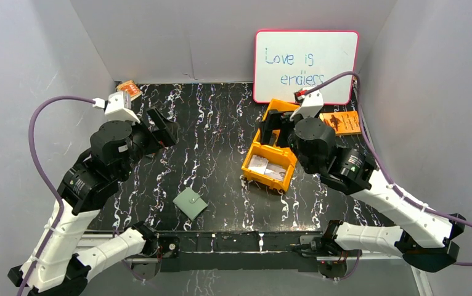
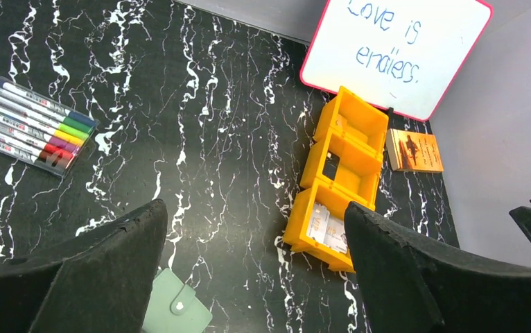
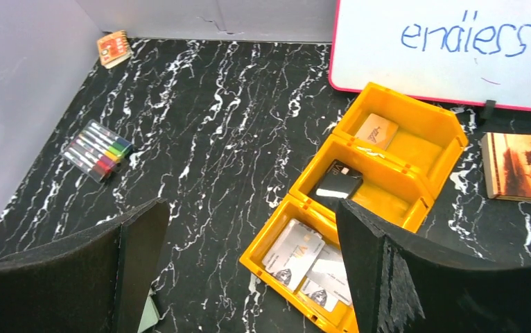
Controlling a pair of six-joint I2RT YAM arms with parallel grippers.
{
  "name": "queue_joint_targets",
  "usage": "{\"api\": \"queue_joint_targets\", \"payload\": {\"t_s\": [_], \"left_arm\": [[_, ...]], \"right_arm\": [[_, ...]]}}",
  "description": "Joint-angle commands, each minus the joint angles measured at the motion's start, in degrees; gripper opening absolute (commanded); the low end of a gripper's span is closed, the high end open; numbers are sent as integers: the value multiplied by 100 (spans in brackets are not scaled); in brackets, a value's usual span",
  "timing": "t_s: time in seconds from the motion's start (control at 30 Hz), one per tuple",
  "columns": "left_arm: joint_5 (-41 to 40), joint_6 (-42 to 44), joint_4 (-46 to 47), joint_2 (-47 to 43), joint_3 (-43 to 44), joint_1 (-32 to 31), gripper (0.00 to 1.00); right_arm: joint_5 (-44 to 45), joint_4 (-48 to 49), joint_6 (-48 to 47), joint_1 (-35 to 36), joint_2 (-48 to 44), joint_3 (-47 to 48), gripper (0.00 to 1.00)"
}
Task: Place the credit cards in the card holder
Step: Move the card holder to the center of the board.
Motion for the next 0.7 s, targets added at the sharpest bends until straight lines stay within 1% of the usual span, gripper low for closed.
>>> {"api": "queue_joint_targets", "payload": {"t_s": [0.0,0.07,0.23,0.37,0.43,0.57,0.67], "left_arm": [[49,18,33,-176,-117,-14,95],[63,-52,9,-209,-185,-12,95],[194,-234,171,-557,-694,-12,95],[197,-383,342,-1066,-1227,-10,96],[7,-537,316,-1277,-1472,-13,96],[-312,-968,-5,-1568,-1928,-12,95],[-186,-1222,-163,-1711,-2231,-17,96]], "right_arm": [[-286,853,89,4,-369,-256,99],[-418,768,80,4,-344,-140,99],[-508,-135,113,7,171,554,99],[-748,-161,36,6,248,565,99],[-949,-166,3,8,307,544,99],[-1645,-166,-73,7,607,461,99],[-2455,-129,-152,6,902,330,99]]}}
